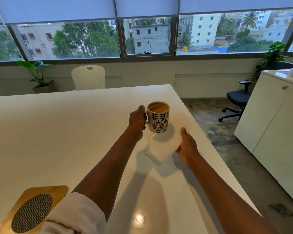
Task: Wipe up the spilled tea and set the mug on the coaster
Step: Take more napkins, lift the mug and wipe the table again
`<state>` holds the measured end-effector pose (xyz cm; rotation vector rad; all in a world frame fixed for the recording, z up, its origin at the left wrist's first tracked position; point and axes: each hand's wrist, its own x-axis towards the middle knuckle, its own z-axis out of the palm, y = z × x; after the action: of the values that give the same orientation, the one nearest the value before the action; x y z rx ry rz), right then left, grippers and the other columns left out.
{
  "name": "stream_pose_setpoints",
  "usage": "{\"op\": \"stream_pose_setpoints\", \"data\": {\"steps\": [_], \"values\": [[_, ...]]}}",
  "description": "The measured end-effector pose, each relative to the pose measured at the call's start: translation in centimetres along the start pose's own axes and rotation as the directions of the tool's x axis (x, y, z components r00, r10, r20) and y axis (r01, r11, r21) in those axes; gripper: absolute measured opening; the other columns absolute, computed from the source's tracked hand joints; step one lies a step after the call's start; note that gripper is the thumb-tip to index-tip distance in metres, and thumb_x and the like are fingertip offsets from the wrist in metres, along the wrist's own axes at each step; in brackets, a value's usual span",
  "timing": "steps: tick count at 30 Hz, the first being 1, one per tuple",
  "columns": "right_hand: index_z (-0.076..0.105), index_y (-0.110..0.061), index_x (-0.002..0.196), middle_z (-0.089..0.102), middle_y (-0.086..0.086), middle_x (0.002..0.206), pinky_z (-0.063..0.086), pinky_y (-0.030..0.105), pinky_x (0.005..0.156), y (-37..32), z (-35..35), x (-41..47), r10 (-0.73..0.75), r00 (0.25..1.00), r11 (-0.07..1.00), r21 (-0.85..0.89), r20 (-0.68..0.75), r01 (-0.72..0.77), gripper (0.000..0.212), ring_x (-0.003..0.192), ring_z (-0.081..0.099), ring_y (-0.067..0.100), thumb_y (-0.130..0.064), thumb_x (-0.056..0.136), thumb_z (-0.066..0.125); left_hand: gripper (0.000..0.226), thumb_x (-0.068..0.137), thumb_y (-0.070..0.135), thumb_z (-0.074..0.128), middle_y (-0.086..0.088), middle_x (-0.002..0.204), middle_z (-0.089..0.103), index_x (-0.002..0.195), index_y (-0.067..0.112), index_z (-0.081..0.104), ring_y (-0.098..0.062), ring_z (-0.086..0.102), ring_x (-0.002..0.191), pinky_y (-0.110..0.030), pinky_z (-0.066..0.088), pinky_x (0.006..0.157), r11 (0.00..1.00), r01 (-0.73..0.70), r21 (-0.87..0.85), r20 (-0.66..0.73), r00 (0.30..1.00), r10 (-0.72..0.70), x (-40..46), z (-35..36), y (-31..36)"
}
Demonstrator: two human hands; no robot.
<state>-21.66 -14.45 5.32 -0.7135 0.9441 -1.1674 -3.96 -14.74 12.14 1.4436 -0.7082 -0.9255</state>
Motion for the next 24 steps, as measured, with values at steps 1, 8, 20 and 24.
{"op": "stream_pose_setpoints", "data": {"steps": [1,8,20,24], "values": [[0.057,-0.026,0.113,0.071,0.001,0.1,0.058,0.043,0.074,0.1,0.5,-0.4,0.0,1.0,0.997,0.077,0.019,-0.002,0.019,0.094,0.067,0.022,-0.034,0.103,0.044,0.038,0.1,0.043,0.04,-0.001,0.07,0.046,0.075,0.017,0.05,-0.015,0.037,0.061,-0.03,0.034,0.057,1.0,-0.002,-0.003,-0.001,1.0,0.002,-0.3,0.1,0.3],[0.06,-0.019,0.121,0.071,0.013,0.113,0.054,0.048,0.087,0.4,3.2,-2.3,0.012,0.995,0.887,0.458,0.098,-0.056,0.037,0.107,0.065,0.031,-0.041,0.104,0.035,0.036,0.099,0.041,0.04,-0.002,0.068,0.045,0.075,0.015,0.049,-0.015,0.036,0.058,-0.028,0.033,0.055,1.0,0.004,0.019,0.014,1.0,-0.004,-2.6,0.3,0.9],[0.047,-0.01,0.14,0.056,0.024,0.135,0.041,0.053,0.104,0.9,5.5,-3.2,0.122,0.981,0.782,0.594,0.152,-0.19,0.049,0.12,0.054,0.038,-0.039,0.105,0.029,0.034,0.1,0.04,0.04,-0.003,0.07,0.044,0.079,0.014,0.049,-0.014,0.035,0.059,-0.028,0.032,0.055,0.998,0.055,-0.006,-0.006,0.998,-0.055,-4.3,-1.7,0.6],[0.045,-0.009,0.143,0.052,0.025,0.14,0.042,0.052,0.102,1.3,6.0,-3.0,0.135,0.973,0.783,0.581,0.19,-0.222,0.05,0.127,0.05,0.039,-0.036,0.104,0.029,0.035,0.101,0.04,0.039,-0.003,0.07,0.044,0.079,0.015,0.048,-0.014,0.035,0.059,-0.027,0.034,0.056,0.998,0.059,-0.02,-0.015,0.998,-0.059,-4.6,-2.2,0.7]]}}
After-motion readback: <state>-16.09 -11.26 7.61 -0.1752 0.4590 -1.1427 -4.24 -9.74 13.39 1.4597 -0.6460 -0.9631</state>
